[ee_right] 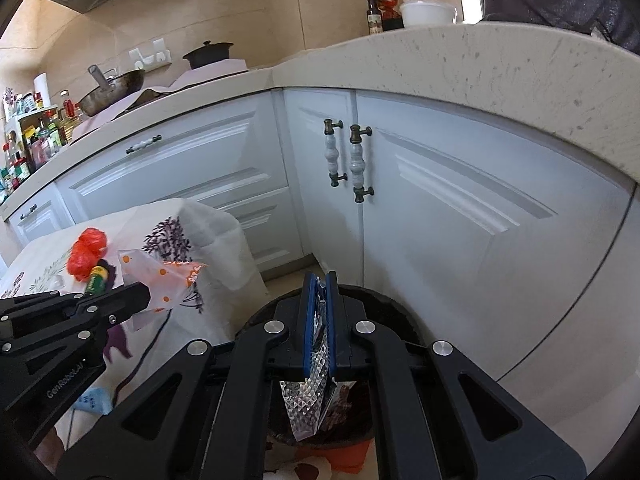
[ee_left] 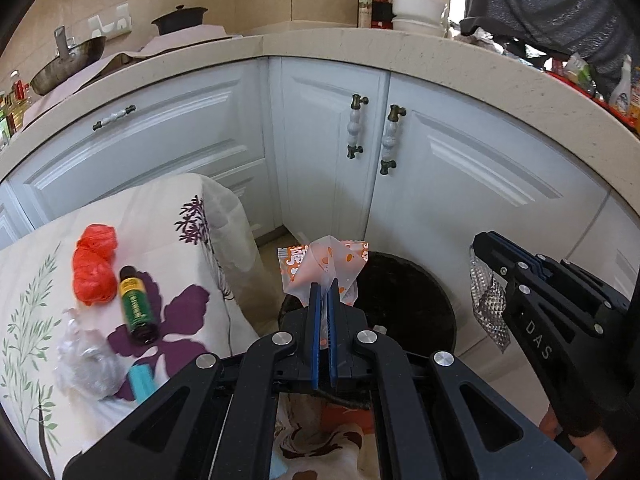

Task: Collect trash
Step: 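Open both tools over the black bin to drop the wrappers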

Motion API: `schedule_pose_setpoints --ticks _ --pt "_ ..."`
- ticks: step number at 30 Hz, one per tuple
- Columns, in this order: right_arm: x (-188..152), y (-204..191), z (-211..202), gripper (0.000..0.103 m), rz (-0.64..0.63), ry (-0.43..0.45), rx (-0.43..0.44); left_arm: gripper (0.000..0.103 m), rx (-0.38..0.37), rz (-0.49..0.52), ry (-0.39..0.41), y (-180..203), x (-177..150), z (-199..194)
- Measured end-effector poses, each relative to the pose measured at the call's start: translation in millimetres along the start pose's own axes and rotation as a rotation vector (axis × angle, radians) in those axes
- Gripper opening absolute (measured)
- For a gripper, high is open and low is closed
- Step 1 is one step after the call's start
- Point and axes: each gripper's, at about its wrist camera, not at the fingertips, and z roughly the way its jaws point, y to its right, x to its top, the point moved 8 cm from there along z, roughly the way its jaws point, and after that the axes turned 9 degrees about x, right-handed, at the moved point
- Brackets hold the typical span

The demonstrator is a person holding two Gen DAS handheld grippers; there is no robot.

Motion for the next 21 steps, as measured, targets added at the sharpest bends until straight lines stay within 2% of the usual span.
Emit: schedule_pose_setpoints --ticks 2,3,4,6,7,9,16,21 --pt "1.8 4.7 6.3 0.006 0.002 0.005 -0.007 0.004 0.005 -0.012 -0.012 1.9 2.0 5.9" --pt "2.3 7.3 10.3 0.009 0.007 0.008 -0.009 0.006 0.008 -0.018 -0.013 2.6 2.7 7.6" --pt "1.9 8.4 13.3 0.021 0.012 0.005 -0.010 0.012 0.017 -0.023 -0.010 2.7 3.3 9.2" --pt "1.1 12.4 17.9 0.033 0.021 0.009 -0.023 0.024 0.035 -0.020 -0.009 3.4 3.3 12.1" --pt "0.7 12.8 19.8 0.033 0.018 0.006 -0.027 0.030 0.040 -0.020 -0.008 3.1 3.0 12.9" --pt "0.3 13.6 21.1 0.033 0.014 0.003 -0.033 0.035 0.052 -0.023 -0.004 1.8 2.9 13.8" --pt "-4.9 7.7 12.0 0.033 0.018 -0.002 -0.030 0.041 0.047 -0.027 -0.003 -2.6 2.4 6.3" --pt "-11.5 -11.7 2.6 0.033 0.022 -0.011 0.010 0.045 0.044 -0.031 0.012 -15.6 -0.2 -11.8"
